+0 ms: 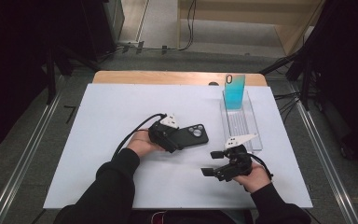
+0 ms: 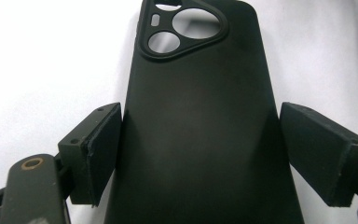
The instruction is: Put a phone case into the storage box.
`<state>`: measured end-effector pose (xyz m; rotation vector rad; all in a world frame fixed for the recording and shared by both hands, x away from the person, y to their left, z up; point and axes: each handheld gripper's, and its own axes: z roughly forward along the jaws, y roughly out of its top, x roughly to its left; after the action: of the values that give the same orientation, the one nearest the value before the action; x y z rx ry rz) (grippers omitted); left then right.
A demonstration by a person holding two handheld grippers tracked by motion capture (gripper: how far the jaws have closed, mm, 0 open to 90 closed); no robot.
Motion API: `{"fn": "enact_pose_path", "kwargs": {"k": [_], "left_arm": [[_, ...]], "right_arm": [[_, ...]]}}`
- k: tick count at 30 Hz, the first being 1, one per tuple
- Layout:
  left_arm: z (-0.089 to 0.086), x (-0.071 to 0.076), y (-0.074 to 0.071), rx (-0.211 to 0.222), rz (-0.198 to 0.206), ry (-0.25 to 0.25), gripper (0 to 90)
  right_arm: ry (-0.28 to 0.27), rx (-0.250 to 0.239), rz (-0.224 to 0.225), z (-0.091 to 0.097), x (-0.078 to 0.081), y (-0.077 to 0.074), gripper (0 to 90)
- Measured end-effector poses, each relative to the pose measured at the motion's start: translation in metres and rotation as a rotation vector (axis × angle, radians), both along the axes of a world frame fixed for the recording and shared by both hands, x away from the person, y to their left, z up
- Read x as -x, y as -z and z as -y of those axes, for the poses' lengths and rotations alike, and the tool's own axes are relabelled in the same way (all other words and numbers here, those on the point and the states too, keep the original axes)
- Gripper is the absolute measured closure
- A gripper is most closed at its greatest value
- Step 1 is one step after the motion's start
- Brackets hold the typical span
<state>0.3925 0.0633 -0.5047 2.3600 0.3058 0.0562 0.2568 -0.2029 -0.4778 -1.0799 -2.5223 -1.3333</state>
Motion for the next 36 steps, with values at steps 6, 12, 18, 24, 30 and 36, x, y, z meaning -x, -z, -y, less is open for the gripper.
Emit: {"fn": "enact_pose_path", "kwargs": {"k": [6, 12, 18, 24, 30, 36], "left_arm": [[-0.002, 0.001, -0.01, 0.04, -0.012, -0.018, 16.5], [-0.002, 0.005, -0.021, 0.076, -0.032, -0.035, 16.5], [-0.004, 0.007, -0.03, 0.128, -0.063, -0.079, 16.5], [-0.009, 0.013, -0.039, 0.169, -0.076, -0.138, 16.4], [-0.009, 0.023, -0.041, 0.195, -0.1, -0.203, 16.3], [-0.011, 0.029, -0.041, 0.214, -0.116, -0.271, 16.3]], "right_arm": [[0.004, -0.003, 0.001, 0.0, 0.0, 0.0, 13.4], [0.001, -0.011, 0.007, 0.0, 0.001, -0.001, 13.4], [0.011, -0.013, 0.012, -0.001, 0.001, -0.003, 13.4], [0.056, -0.03, -0.007, -0.001, 0.001, -0.008, 13.4], [0.081, -0.046, -0.009, -0.001, 0.001, -0.015, 13.4], [0.104, -0.055, -0.022, -0.001, 0.001, -0.018, 13.4]]}}
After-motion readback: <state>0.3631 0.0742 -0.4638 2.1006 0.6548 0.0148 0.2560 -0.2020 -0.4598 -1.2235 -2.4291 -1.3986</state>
